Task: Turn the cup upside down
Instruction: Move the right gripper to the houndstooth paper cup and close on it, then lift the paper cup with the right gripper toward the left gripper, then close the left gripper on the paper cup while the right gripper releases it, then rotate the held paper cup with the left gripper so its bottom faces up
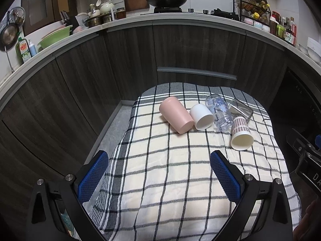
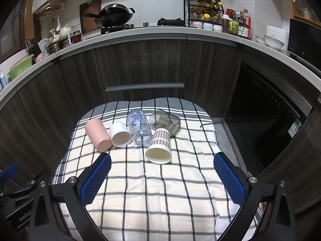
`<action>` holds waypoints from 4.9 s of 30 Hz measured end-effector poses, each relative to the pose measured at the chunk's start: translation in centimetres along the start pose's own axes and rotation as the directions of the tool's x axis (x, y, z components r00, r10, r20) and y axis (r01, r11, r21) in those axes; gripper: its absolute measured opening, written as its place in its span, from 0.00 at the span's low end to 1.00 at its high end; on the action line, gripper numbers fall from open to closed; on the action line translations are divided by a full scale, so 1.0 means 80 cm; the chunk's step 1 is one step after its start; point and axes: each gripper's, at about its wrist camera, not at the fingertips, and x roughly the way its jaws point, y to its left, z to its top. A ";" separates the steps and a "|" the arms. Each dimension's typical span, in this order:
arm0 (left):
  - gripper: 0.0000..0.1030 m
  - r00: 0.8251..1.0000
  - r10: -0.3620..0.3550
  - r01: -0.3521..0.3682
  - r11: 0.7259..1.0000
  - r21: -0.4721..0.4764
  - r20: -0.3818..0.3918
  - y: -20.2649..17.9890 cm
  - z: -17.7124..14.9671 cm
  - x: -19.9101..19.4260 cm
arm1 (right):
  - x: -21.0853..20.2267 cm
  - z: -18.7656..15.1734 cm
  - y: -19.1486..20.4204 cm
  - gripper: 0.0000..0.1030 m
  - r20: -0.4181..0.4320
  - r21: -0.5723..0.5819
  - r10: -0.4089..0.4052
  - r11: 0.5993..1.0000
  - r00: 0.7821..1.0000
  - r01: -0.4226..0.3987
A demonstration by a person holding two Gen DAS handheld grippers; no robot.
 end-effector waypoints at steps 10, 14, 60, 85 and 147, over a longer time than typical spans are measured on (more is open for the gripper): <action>1.00 1.000 -0.012 0.012 1.000 0.014 -0.008 -0.010 0.010 0.061 | 0.072 0.011 0.004 0.99 -0.057 0.012 -0.017 1.000 0.998 0.018; 1.00 1.000 -0.017 0.017 1.000 0.008 -0.016 -0.016 0.014 0.090 | 0.108 0.013 0.005 0.99 -0.092 0.009 -0.030 0.999 0.995 0.031; 1.00 0.993 0.003 -0.004 1.000 -0.003 -0.117 0.008 -0.022 0.146 | 0.257 -0.016 0.028 0.62 -0.457 0.076 0.136 0.991 0.879 -0.114; 1.00 0.987 -0.016 0.016 1.000 -0.001 -0.162 0.061 -0.111 0.065 | 0.160 -0.147 0.095 0.63 -0.533 0.041 0.221 0.971 0.817 -0.236; 0.54 0.460 -0.098 0.304 0.951 0.053 -0.883 -0.155 -0.062 0.270 | 0.130 -0.020 -0.072 0.89 -0.339 0.206 0.121 0.977 0.933 -0.052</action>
